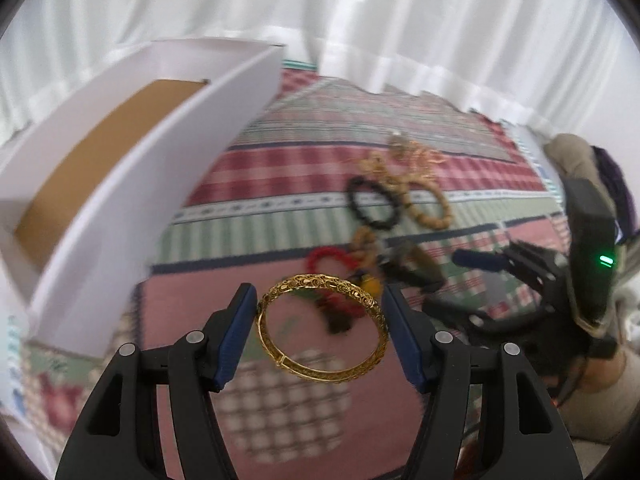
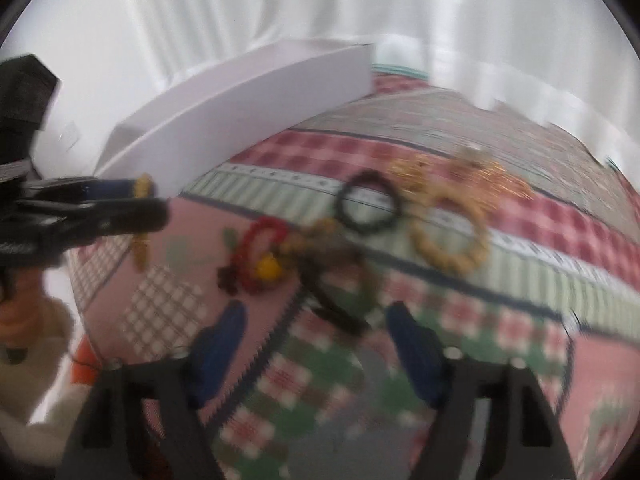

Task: Organize jewelry
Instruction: 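Carry the gold bangle and black watch over the white box with both tools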

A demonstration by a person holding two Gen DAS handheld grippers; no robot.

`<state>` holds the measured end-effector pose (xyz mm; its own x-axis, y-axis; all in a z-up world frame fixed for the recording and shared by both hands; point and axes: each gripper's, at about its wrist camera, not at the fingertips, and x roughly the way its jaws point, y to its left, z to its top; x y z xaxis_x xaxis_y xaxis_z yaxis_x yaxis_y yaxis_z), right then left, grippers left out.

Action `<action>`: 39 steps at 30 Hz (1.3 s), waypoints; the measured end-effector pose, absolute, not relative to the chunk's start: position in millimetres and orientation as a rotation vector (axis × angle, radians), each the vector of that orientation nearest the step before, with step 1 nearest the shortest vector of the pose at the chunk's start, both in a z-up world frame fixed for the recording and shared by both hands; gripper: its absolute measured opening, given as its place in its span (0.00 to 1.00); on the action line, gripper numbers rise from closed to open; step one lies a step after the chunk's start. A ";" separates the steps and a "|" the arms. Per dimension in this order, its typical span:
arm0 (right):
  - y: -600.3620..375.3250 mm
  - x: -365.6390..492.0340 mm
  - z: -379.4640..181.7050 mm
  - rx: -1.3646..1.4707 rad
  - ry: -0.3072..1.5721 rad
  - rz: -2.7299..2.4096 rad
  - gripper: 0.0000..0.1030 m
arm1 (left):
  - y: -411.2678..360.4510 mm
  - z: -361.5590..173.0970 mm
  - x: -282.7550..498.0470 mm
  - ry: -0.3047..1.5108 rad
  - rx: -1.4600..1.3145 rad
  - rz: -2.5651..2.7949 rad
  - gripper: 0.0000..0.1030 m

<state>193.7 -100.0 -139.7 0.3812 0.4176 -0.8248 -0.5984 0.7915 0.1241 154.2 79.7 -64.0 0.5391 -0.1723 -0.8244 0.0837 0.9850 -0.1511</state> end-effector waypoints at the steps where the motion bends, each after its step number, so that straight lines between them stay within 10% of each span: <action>1: -92.0 196.3 -144.1 -0.229 0.993 0.661 0.63 | 82.3 -62.2 150.6 0.984 -0.082 -0.125 0.64; 5: -73.8 211.6 -167.5 -0.307 1.085 0.647 0.21 | 97.6 -53.4 136.5 0.964 -0.058 -0.052 0.64; 12: -76.1 210.3 -109.5 -0.215 1.039 0.677 0.01 | 144.7 -19.3 123.9 0.915 -0.095 0.039 0.64; 20: -49.0 239.2 -51.6 -0.162 1.048 0.728 0.09 | 200.5 2.6 125.5 0.853 -0.152 0.154 0.64; 24: -65.8 225.6 -71.5 -0.151 1.174 0.674 0.49 | 199.8 -8.5 121.9 0.873 -0.166 0.145 0.64; 36: -90.5 165.2 -130.7 -0.259 1.256 0.588 0.49 | 183.0 -28.6 124.1 0.935 -0.171 0.091 0.64; 37: -89.0 165.6 -134.8 -0.288 1.256 0.572 0.46 | 181.2 -29.3 124.6 0.940 -0.168 0.092 0.64; 38: -89.5 167.0 -139.0 -0.310 1.257 0.555 0.19 | 180.1 -29.2 124.6 0.942 -0.164 0.091 0.64; 39: -92.8 169.7 -137.9 -0.282 1.260 0.556 0.19 | 179.7 -28.2 123.9 0.942 -0.161 0.091 0.64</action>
<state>169.7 -92.8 -137.9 0.1973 0.2398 -0.9505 -0.5408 0.8353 0.0985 123.9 179.7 -28.2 0.5857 0.0071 -0.8105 -0.1475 0.9842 -0.0980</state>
